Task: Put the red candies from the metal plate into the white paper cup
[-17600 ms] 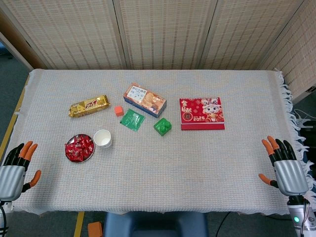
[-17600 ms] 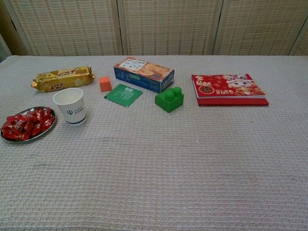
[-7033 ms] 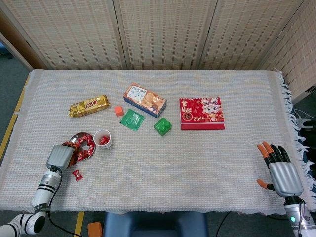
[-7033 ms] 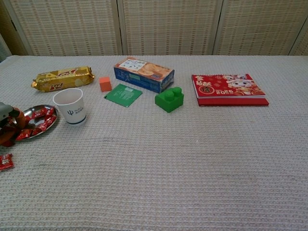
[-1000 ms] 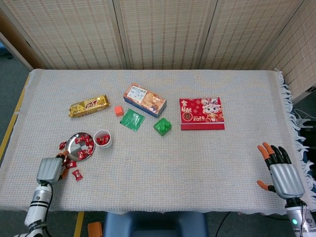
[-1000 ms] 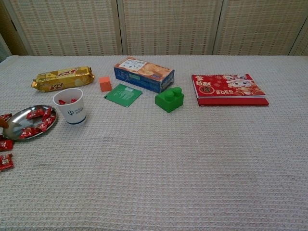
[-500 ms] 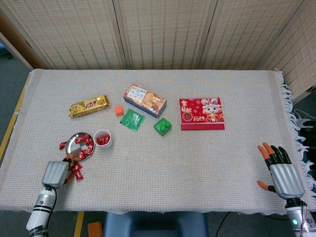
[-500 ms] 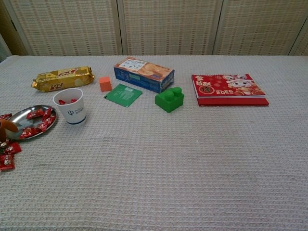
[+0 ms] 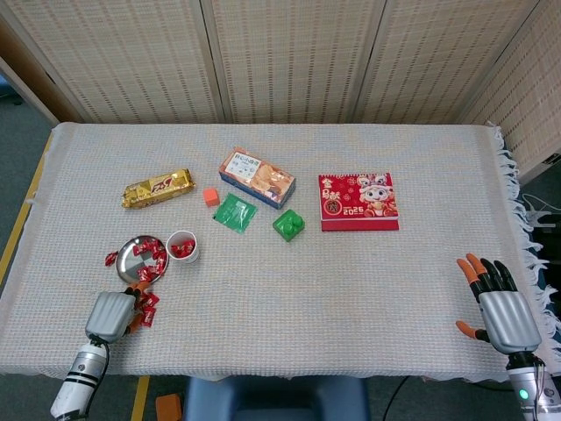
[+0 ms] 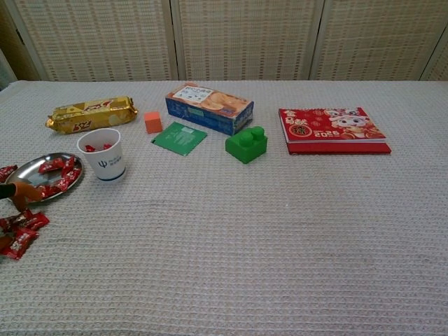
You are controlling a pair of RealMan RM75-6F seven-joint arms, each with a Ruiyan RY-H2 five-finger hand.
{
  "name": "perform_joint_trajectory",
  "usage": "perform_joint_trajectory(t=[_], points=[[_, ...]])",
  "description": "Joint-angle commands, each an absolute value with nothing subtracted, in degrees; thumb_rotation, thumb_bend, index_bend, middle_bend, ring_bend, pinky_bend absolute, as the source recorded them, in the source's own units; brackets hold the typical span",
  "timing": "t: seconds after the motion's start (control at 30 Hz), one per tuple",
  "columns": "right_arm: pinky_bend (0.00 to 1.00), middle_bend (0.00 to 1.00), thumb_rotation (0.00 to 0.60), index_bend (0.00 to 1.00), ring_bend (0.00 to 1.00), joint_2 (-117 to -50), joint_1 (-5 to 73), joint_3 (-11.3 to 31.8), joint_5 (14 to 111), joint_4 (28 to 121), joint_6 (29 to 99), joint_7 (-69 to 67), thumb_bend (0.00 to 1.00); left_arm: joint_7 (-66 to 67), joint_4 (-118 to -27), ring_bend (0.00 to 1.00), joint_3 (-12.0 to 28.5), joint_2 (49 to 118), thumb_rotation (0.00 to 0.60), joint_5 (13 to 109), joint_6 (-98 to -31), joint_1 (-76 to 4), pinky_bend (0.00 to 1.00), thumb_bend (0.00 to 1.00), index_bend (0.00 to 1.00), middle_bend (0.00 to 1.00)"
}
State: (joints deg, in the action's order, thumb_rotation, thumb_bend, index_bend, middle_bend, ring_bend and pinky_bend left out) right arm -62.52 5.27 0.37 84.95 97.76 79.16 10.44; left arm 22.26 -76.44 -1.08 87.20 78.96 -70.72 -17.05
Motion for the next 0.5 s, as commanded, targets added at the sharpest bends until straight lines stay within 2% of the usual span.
perform_joint_trajectory(t=[0.03, 0.5], points=[[0.0, 0.0, 0.6, 0.0, 0.0, -62.53, 5.29, 0.38, 84.91, 97.77, 79.11, 10.47, 0.03, 22.58, -76.59, 0.66, -1.24, 87.41, 0.6, 79.74, -70.79, -17.25, 1.0, 0.35, 0.24, 0.22], [0.0, 0.0, 0.6, 0.0, 0.0, -62.53, 5.21, 0.45, 84.58, 97.87, 79.17, 10.65, 0.03, 25.51, -75.0, 0.66, -1.8, 88.63, 0.6, 79.85, -68.73, -17.56, 1.0, 0.34, 0.35, 0.26]])
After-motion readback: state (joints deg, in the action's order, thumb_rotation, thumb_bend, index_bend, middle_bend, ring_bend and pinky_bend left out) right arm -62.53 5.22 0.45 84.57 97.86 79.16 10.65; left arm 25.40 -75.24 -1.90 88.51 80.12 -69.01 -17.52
